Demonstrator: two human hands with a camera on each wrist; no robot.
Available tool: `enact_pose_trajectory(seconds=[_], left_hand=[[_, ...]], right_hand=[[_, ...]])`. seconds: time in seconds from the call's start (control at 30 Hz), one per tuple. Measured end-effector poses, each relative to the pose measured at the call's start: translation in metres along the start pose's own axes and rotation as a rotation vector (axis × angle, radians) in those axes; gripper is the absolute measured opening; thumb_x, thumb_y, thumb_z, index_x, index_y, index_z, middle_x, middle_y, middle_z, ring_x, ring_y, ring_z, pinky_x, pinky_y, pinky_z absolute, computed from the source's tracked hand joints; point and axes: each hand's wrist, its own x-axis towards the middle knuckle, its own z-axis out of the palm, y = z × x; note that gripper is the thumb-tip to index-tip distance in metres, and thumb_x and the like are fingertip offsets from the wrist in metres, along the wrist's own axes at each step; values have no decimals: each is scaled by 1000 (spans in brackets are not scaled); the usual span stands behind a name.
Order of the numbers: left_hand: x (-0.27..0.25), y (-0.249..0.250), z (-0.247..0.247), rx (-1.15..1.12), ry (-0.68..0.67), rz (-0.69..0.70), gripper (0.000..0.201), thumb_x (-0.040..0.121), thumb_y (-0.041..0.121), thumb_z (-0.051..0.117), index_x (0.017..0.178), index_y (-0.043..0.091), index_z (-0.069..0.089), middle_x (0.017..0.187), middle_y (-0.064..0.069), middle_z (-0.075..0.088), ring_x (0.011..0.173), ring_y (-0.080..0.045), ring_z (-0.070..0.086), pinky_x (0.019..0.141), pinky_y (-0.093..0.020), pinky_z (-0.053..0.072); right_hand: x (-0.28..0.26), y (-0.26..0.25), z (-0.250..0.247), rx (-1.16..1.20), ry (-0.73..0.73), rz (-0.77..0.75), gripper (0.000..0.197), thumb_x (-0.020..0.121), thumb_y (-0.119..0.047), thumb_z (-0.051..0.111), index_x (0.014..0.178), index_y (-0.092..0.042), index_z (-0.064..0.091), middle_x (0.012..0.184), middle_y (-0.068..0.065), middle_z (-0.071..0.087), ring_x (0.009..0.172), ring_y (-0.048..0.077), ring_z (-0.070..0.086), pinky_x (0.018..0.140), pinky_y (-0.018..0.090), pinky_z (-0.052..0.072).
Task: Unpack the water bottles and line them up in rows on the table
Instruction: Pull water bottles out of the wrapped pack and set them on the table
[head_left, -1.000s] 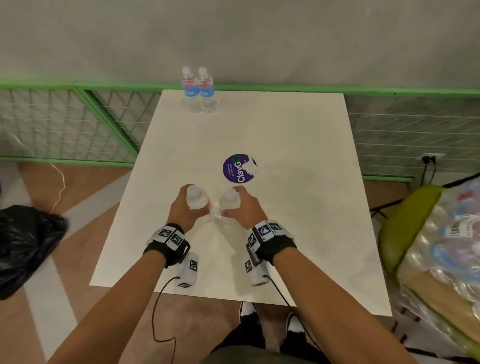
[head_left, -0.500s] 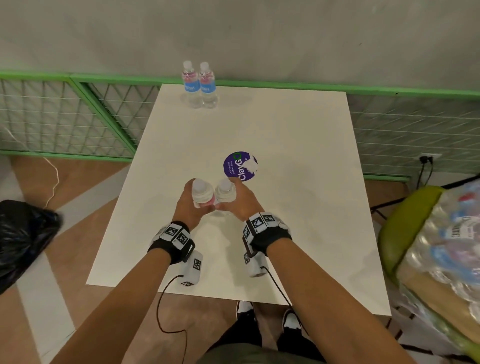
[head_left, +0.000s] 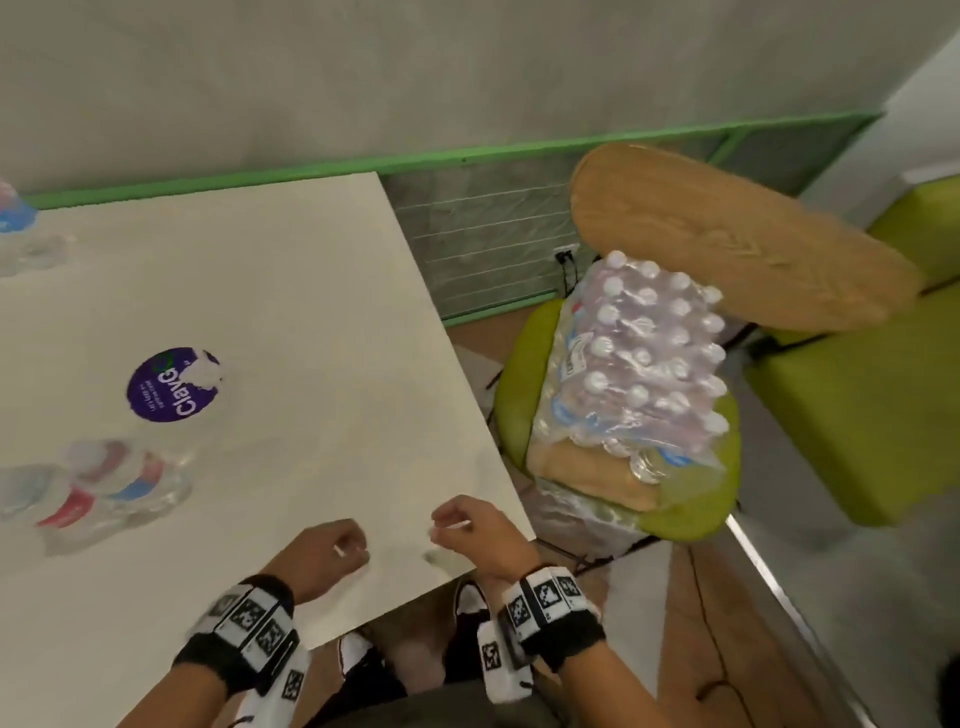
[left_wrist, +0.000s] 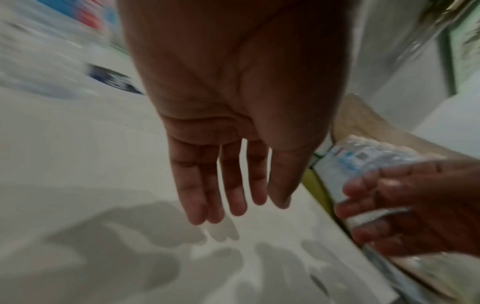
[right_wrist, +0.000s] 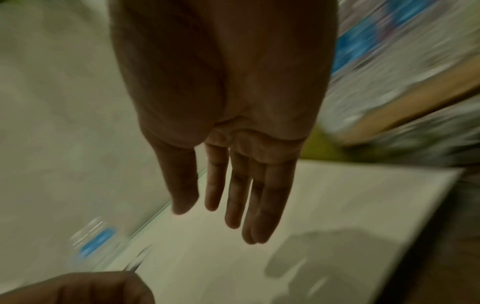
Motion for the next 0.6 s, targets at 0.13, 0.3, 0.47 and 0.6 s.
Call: enact_pose_trajectory(seconds=[0.13, 0.3, 0.47, 0.6], left_hand=[[45, 105, 31, -14, -41, 222, 8, 89, 30, 59, 96, 26, 59, 95, 4, 63, 85, -11, 59, 73, -20, 45], [85, 201, 67, -81, -14, 404, 30, 88, 19, 62, 118, 17, 58, 109, 0, 61, 86, -9, 56, 78, -10, 45], [105, 236, 82, -26, -63, 414, 54, 89, 24, 61, 138, 16, 42, 140, -1, 44, 118, -18, 51, 96, -31, 45], [111, 236, 84, 33, -52, 418, 57, 89, 27, 60, 140, 20, 38, 143, -3, 40, 126, -19, 45, 99, -34, 43]], right_hand=[[-26, 64, -100, 319, 557, 192, 27, 85, -12, 66, 109, -15, 55, 113, 8, 60, 104, 29, 59, 89, 42, 52], [-22, 92, -190, 364, 968, 375, 55, 78, -26, 74, 116, 6, 52, 111, 5, 57, 99, 23, 57, 89, 38, 47], [-2, 108, -203, 246, 1003, 472, 46, 77, -32, 73, 97, 8, 64, 97, 23, 69, 80, 28, 64, 70, 35, 48], [-11, 106, -202, 201, 1095, 412, 32, 86, -29, 63, 100, -1, 60, 104, 20, 67, 94, 36, 64, 81, 36, 49]])
